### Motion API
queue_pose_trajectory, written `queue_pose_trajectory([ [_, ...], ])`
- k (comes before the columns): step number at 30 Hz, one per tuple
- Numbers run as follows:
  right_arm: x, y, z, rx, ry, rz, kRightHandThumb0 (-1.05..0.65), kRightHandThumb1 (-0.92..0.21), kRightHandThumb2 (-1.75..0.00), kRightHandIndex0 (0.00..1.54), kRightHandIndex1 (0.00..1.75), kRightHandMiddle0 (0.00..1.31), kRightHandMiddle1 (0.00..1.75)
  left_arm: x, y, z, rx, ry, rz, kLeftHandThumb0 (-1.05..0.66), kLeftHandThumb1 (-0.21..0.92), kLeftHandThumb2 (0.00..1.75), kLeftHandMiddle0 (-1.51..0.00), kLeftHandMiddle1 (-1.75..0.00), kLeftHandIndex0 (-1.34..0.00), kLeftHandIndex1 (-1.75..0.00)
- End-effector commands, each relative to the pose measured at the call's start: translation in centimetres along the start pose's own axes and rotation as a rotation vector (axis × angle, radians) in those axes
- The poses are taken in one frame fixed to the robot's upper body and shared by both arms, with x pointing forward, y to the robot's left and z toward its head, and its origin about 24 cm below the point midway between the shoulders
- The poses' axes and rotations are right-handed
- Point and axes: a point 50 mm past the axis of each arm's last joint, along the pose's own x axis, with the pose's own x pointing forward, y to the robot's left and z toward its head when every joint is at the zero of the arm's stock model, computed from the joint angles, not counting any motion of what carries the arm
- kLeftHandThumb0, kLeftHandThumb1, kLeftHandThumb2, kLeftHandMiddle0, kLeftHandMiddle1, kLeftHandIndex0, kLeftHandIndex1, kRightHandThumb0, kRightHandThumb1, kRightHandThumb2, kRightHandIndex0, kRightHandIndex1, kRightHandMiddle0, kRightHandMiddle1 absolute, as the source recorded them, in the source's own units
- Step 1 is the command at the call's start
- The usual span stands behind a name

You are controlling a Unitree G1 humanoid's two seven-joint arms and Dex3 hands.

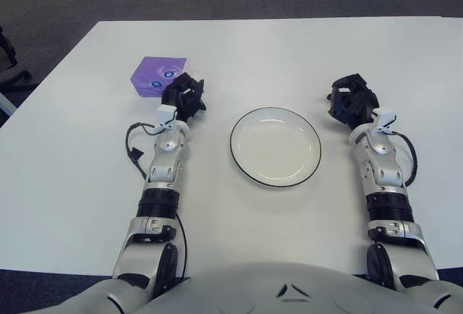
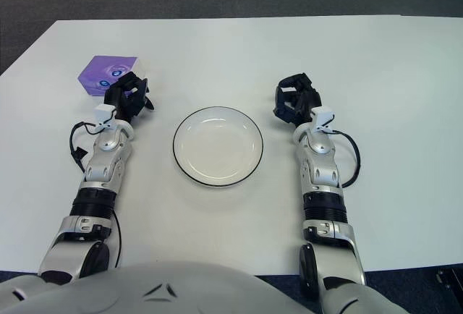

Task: Put the tissue paper into the plate.

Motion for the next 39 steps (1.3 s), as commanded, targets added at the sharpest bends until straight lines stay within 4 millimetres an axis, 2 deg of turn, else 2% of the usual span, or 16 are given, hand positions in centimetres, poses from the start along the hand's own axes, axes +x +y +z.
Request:
queue_pose_trajectory([
  [1, -2.0, 0.7, -4.2, 0.051, 0.169, -0.002, -0.01, -0.59, -0.97, 0.44, 1.66, 0.24, 1.75, -3.1, 0.3, -4.4, 0.035, 0.129, 0.053, -0.32, 0.92, 0.33, -0.96, -1.74, -0.84, -1.75],
  [9, -2.0, 0.8, -4.2, 0.052, 0.17, -0.001, -0.01, -0.59, -0.97, 0.44, 1.66, 0.23, 1.75, -3.2, 0.3, -4.3, 0.117, 0.043, 0.089, -0.34, 0.92, 0.33, -0.94, -1.68, -0.8, -1.75],
  [16, -2.0, 0.8, -4.2, 0.053, 0.171, -0.002, -0.01, -0.59, -0.97, 0.44, 1.66, 0.23, 1.75, -3.4, 0.4, -3.8, 0.238, -0.169, 0.068, -0.35, 0.92, 0.33, -0.93, -1.61, -0.78, -1.75],
  [20, -2.0, 0.8, -4.2, 0.054, 0.172, -0.002, -0.01, -0.59, -0.97, 0.44, 1.66, 0.23, 1.75, -3.4, 0.9, -3.1, 0.356, -0.336, 0.06, -0.36, 0.92, 0.34, -0.93, -1.65, -0.78, -1.75],
  [26, -2.0, 0.8, -4.2, 0.055, 0.173, -0.001, -0.01, -0.59, -0.97, 0.44, 1.67, 0.23, 1.75, -2.7, 2.3, -2.4, 0.516, -0.492, 0.12, -0.38, 0.92, 0.38, -0.92, -1.71, -0.77, -1.75],
  [33, -2.0, 0.8, -4.3, 0.054, 0.175, 0.001, -0.01, -0.59, -0.97, 0.44, 1.67, 0.23, 1.75, -2.3, 2.8, -1.2, 0.556, -0.631, 0.176, -0.34, 0.92, 0.35, -0.85, -1.74, -0.68, -1.75],
  [34, -2.0, 0.8, -4.3, 0.054, 0.176, 0.002, -0.01, -0.59, -0.97, 0.44, 1.67, 0.23, 1.75, -2.3, 2.9, -1.1, 0.556, -0.641, 0.178, -0.35, 0.91, 0.34, -0.81, -1.73, -0.61, -1.65],
  [36, -2.1, 0.8, -4.3, 0.053, 0.176, 0.002, -0.01, -0.59, -0.97, 0.44, 1.67, 0.23, 1.75, -2.2, 3.1, -0.9, 0.556, -0.655, 0.181, -0.35, 0.9, 0.33, -0.78, -1.72, -0.54, -1.57],
  [39, -2.1, 0.8, -4.3, 0.051, 0.177, 0.004, -0.01, -0.59, -0.97, 0.44, 1.67, 0.23, 1.75, -2.1, 3.7, -0.1, 0.589, -0.697, 0.171, -0.36, 0.91, 0.26, -0.74, -1.64, -0.53, -1.47],
])
